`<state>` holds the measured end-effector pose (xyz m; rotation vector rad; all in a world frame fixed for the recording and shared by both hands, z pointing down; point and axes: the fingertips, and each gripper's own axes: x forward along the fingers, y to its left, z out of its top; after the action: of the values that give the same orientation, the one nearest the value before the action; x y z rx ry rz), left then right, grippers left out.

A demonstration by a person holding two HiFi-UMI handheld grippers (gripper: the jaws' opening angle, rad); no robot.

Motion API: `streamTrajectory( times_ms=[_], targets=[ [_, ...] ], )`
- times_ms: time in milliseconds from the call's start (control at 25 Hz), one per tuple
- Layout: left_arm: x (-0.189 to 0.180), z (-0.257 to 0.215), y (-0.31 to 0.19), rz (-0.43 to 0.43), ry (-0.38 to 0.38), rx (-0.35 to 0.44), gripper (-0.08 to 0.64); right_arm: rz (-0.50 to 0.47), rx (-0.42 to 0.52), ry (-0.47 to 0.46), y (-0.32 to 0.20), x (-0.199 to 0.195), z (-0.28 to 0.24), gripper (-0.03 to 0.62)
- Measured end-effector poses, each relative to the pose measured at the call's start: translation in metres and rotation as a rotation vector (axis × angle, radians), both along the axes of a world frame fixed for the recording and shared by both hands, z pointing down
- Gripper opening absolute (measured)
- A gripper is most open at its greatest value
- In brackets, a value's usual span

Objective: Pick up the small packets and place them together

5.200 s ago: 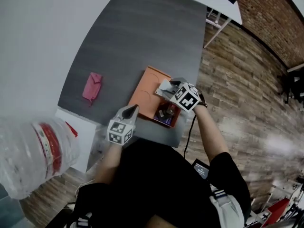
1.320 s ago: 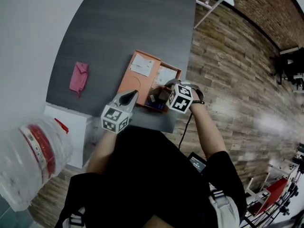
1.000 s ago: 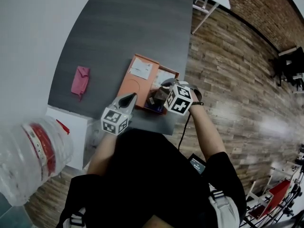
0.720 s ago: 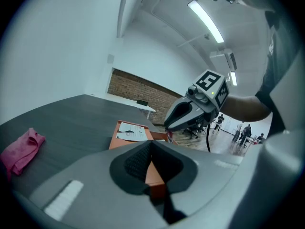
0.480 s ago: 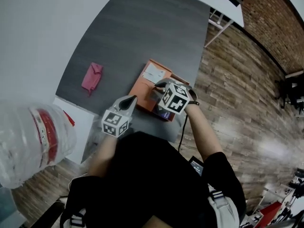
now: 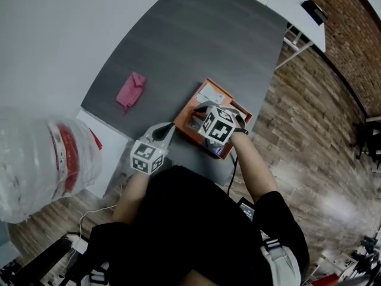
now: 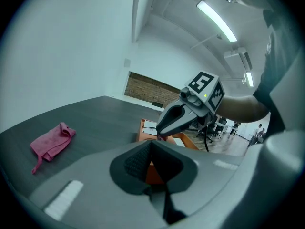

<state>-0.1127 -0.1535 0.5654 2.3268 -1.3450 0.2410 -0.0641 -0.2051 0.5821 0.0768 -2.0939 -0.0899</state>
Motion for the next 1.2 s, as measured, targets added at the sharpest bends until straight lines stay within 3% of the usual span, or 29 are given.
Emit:
streamTrajectory(
  times_ms=[40,120,440,800,1000,1200],
  targets=[
    [-0.001,0.001,0.001,-0.003,-0.001,-0.002,0.0,-0.003,0.006,0.001,0.0,-0.002,0.003,0.061],
    [-0.003,0.001,0.0,-0.007,-0.004,-0.003,0.0,-0.01,0.019,0.007,-0.002,-0.005,0.006,0.152],
    [0.006,-0.001,-0.01,0.032,-0.006,0.01,0.0,0.037,0.043,-0.042,-0.01,0.002,-0.007,0.144],
    [0.058,-0.011,-0.027,0.19,-0.004,0.051,0.0,0.248,0.023,-0.113,-0.016,0.068,-0.025,0.132],
    [0.084,-0.012,-0.028,0.277,-0.001,0.054,0.0,0.31,0.0,-0.046,-0.004,0.108,-0.008,0.132],
    [0.095,-0.011,-0.025,0.324,-0.004,0.045,0.0,0.26,-0.044,0.062,0.019,0.127,0.025,0.143]
  ],
)
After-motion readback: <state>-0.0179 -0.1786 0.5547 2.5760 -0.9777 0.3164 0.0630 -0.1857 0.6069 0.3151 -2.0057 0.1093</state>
